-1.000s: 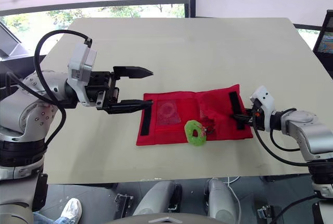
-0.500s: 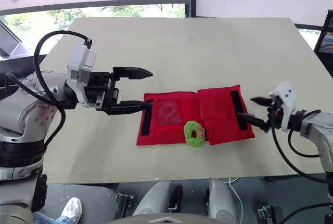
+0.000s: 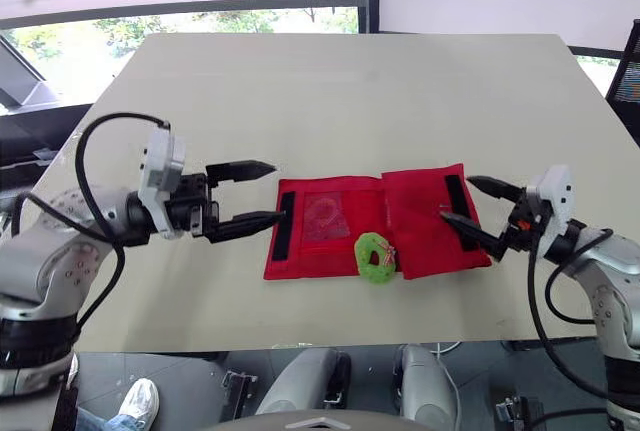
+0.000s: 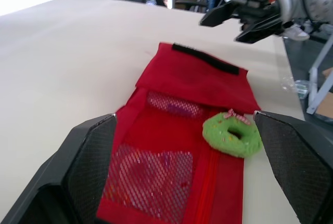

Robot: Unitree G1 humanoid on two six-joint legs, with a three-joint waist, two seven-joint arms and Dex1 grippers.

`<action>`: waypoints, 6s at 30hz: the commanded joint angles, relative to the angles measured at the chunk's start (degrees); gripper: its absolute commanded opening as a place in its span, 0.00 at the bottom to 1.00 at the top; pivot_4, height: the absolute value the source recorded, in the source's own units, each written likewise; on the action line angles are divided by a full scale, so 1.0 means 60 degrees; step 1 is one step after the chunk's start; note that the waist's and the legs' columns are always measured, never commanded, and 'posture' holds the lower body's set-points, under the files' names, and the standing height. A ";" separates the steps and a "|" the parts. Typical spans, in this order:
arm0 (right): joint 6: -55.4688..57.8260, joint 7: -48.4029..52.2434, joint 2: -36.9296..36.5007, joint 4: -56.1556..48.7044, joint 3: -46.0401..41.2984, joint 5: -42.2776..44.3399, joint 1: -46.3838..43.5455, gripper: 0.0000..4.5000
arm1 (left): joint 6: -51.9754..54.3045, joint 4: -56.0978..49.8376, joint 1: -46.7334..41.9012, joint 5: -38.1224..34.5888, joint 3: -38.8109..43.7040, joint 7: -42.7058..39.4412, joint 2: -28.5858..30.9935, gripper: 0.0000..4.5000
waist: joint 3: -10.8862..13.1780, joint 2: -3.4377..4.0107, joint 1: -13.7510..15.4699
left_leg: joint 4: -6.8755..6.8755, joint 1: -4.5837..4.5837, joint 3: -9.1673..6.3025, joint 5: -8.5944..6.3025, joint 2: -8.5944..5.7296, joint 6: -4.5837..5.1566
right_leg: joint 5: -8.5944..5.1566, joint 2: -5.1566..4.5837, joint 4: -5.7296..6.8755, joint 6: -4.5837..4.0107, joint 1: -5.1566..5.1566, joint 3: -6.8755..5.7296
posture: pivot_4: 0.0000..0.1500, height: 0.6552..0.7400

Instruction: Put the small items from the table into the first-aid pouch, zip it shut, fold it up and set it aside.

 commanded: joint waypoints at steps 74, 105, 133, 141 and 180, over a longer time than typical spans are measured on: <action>0.1208 -0.1223 -0.1655 -0.3293 -0.0557 0.2437 -0.0535 1.00 | 0.3282 0.3527 -0.2652 -0.0683 0.0320 -0.0263 -0.0127 0.00 | -0.0010 -0.0027 0.0210 | 0.0005 -0.0020 -0.0015 -0.0008 -0.0017 0.0014 | -0.0022 -0.0035 -0.0008 -0.0027 0.0002 -0.0053 | 1.00 0.99; -0.3088 -0.0766 0.1000 0.3339 0.3653 -0.3553 -0.2051 0.02 | 0.5688 0.4103 -0.4798 -0.2303 -0.0401 -0.0449 -0.1445 0.00 | 0.0002 -0.0025 0.0077 | 0.0009 -0.0005 -0.0018 0.0010 -0.0028 -0.0016 | -0.0001 -0.0019 0.0009 0.0003 0.0002 -0.0032 | 1.00 0.99; -0.2535 -0.1668 0.1370 0.3152 0.4057 -0.4434 -0.2060 0.02 | 0.4209 0.5704 -0.5422 -0.0357 -0.2387 0.1281 -0.5716 0.00 | -0.0024 -0.0041 -0.0045 | 0.0008 0.0041 -0.0021 0.0023 -0.0018 -0.0038 | 0.0001 0.0010 0.0020 0.0001 0.0033 -0.0010 | 1.00 0.99; -0.2394 -0.1785 0.1242 0.2654 0.3825 -0.4278 -0.1902 0.02 | 0.3836 0.6242 -0.5550 0.0199 -0.2713 0.1365 -0.6296 0.00 | -0.0024 -0.0041 -0.0042 | 0.0008 0.0041 -0.0021 0.0023 -0.0018 -0.0038 | 0.0000 0.0011 0.0020 0.0001 0.0033 -0.0010 | 1.00 0.99; 0.1937 -0.2323 -0.1351 -0.3223 -0.2147 -0.0558 0.1963 0.00 | 0.2133 0.8934 -0.5960 0.2349 -0.3715 -0.0082 -0.7467 0.99 | -0.0032 -0.0027 0.0408 | 0.0024 0.0018 -0.0032 -0.0004 -0.0029 0.0012 | -0.0003 -0.0026 0.0003 0.0014 0.0051 -0.0052 | 1.00 0.99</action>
